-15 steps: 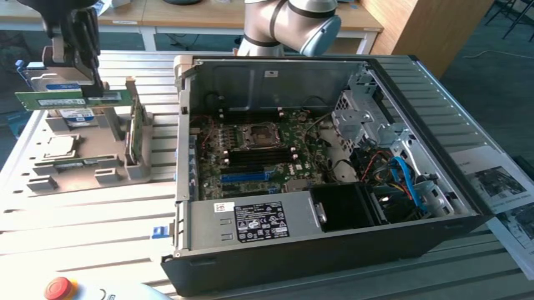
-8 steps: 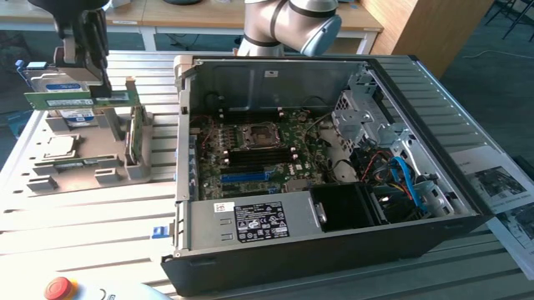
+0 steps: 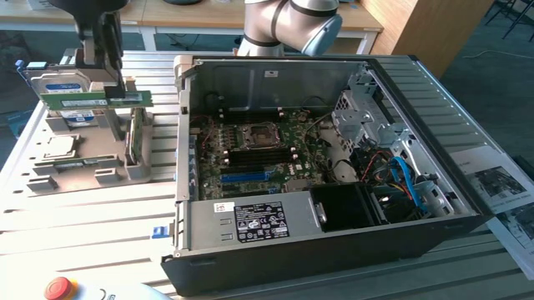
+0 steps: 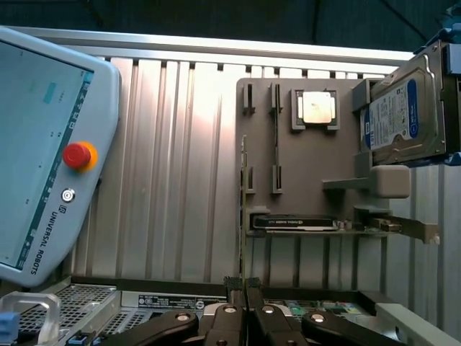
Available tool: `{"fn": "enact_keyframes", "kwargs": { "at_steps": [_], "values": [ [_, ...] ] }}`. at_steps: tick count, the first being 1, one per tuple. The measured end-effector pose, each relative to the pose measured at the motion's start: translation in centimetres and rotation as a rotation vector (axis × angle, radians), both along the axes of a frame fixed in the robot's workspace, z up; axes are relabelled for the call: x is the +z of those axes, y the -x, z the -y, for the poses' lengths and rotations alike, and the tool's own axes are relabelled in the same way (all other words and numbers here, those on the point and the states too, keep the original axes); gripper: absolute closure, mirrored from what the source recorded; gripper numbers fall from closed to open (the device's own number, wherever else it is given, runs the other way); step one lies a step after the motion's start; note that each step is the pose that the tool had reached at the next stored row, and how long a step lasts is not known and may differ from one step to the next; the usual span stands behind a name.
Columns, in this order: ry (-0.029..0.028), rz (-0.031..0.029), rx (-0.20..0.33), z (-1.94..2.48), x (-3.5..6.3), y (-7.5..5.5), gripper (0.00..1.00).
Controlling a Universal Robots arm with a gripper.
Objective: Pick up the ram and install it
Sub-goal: 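Pick up the ram and move it above insertion slot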
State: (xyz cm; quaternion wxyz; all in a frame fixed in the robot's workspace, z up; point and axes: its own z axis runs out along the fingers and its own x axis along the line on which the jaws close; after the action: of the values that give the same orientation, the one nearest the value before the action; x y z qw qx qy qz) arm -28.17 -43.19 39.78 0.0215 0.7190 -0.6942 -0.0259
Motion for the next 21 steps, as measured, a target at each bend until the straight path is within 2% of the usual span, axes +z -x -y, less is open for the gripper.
{"fn": "enact_keyframes", "kwargs": {
  "at_steps": [21],
  "values": [
    [0.0, -0.0014, 0.0, 0.42, 0.0, -5.5, 0.88]
  ]
}}
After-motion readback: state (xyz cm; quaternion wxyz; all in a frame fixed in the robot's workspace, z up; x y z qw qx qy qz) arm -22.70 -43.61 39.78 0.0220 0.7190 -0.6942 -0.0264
